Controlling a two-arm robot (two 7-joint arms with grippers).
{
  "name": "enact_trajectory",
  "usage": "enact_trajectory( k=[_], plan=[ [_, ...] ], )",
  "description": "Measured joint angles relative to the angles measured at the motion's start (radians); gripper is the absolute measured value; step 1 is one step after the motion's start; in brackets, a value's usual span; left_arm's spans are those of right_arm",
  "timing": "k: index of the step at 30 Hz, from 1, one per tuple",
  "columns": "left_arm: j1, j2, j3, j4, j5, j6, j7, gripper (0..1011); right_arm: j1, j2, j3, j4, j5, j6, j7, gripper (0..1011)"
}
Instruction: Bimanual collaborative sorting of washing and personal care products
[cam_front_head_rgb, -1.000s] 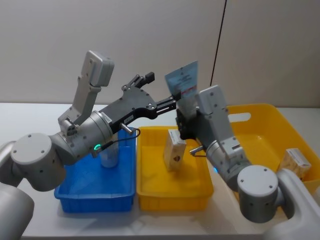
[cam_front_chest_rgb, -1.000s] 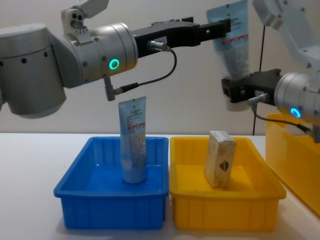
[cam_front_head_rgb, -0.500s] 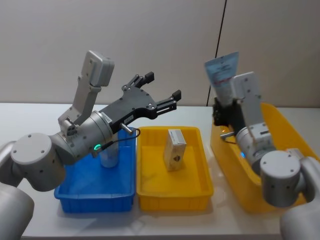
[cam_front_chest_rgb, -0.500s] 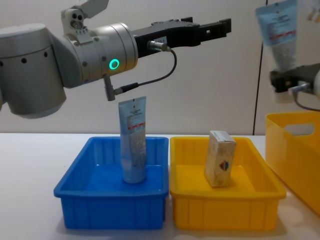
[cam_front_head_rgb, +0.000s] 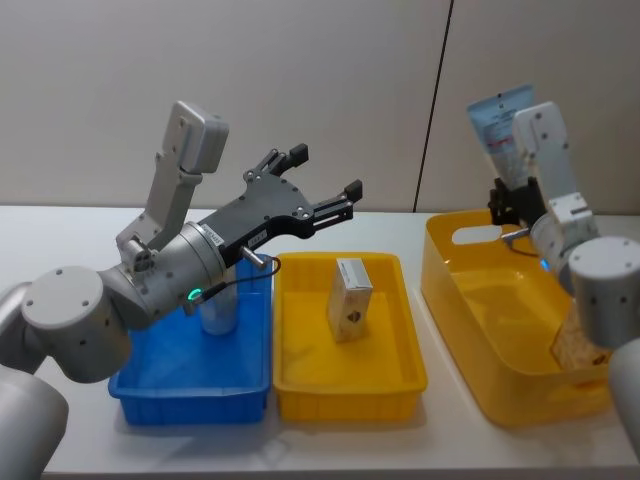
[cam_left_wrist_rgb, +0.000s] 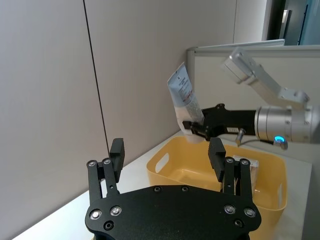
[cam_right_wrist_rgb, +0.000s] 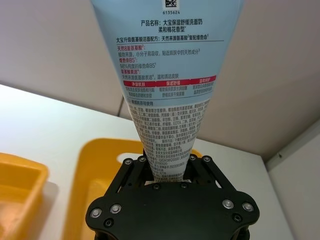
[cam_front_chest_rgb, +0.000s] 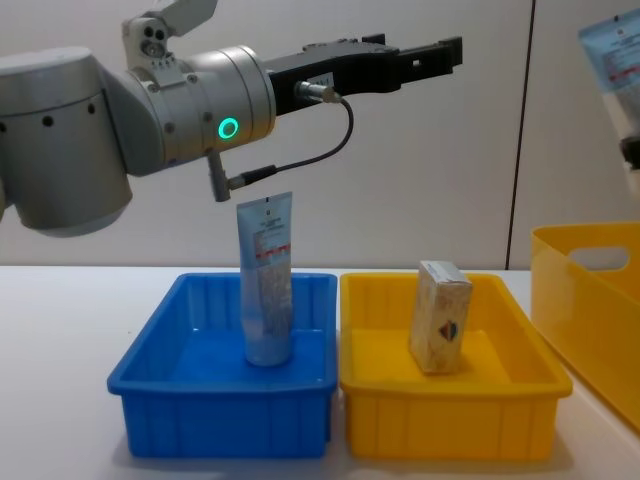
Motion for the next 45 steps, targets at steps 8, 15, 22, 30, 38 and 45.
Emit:
enact_trajectory(
  k=[8, 15, 22, 30, 38, 45],
  plan=[
    [0.0, 0.0, 0.0, 0.0, 0.0, 0.0, 0.0, 1001, 0.088, 0.039, -0.014, 0.07, -0.028, 0.113, 0.071, 246],
    [0.0, 0.0, 0.0, 0.0, 0.0, 0.0, 0.0, 1001, 0.143, 0.068, -0.031, 0.107, -0.041, 0.208, 0.144, 236],
    [0.0, 0.0, 0.0, 0.0, 0.0, 0.0, 0.0, 1001, 0.161, 0.096, -0.043, 0.107, -0.05, 0.291, 0.212, 236],
    [0.0, 0.0, 0.0, 0.0, 0.0, 0.0, 0.0, 1002, 0.157, 0.115, -0.048, 0.079, -0.055, 0.346, 0.262, 226],
    [0.0, 0.0, 0.0, 0.0, 0.0, 0.0, 0.0, 1001, 0.152, 0.123, -0.049, 0.064, -0.057, 0.371, 0.284, 218],
    [0.0, 0.0, 0.0, 0.0, 0.0, 0.0, 0.0, 1001, 0.149, 0.127, -0.049, 0.056, -0.059, 0.384, 0.295, 391]
  ],
)
